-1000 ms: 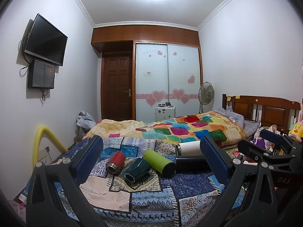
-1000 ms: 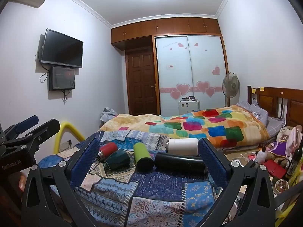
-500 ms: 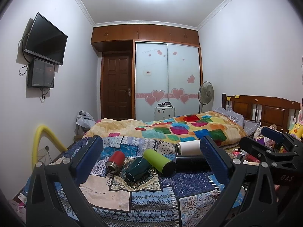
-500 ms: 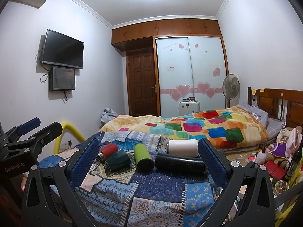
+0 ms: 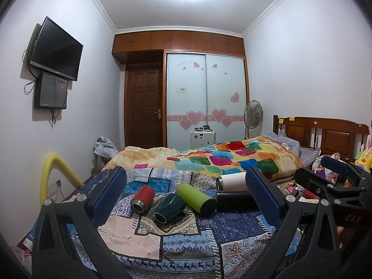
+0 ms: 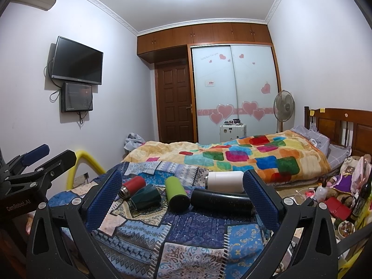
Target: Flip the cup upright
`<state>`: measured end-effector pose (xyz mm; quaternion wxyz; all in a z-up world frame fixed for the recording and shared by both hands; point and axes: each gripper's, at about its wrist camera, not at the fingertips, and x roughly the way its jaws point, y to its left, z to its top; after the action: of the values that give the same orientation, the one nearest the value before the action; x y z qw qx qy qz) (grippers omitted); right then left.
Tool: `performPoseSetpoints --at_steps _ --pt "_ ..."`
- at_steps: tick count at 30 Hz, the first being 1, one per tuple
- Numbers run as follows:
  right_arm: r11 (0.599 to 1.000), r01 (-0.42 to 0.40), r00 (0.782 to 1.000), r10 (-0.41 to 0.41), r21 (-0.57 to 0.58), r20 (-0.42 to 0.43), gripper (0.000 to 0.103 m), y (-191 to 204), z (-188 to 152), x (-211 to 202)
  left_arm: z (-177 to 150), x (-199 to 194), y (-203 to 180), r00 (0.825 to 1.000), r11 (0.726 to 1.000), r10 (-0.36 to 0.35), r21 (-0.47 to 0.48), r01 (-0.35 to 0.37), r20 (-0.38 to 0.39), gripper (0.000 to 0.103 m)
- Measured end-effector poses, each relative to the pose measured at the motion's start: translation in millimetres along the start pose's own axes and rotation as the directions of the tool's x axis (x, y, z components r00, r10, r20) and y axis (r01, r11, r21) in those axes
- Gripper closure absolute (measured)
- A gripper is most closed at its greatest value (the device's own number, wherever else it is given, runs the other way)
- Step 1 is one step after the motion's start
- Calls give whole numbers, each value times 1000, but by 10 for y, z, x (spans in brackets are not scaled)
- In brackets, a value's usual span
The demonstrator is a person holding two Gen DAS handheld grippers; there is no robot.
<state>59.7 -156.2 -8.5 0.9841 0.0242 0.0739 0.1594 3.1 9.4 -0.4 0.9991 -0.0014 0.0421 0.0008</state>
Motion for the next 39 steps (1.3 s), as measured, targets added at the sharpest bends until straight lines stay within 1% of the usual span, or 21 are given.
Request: performPoseSetpoints --at_steps 16,29,39 --pt "1000 -1 1000 1 -1 0 0 19 3 6 -4 5 8 1000 1000 4 0 -4 1 0" --pt "1000 -7 1000 7 -5 -2 0 115 29 7 -2 15 19 1000 1000 4 2 -4 0 0" --pt "1000 -5 1000 6 4 -26 0 46 -40 109 -101 105 57 1000 1000 3 7 -3 -22 0"
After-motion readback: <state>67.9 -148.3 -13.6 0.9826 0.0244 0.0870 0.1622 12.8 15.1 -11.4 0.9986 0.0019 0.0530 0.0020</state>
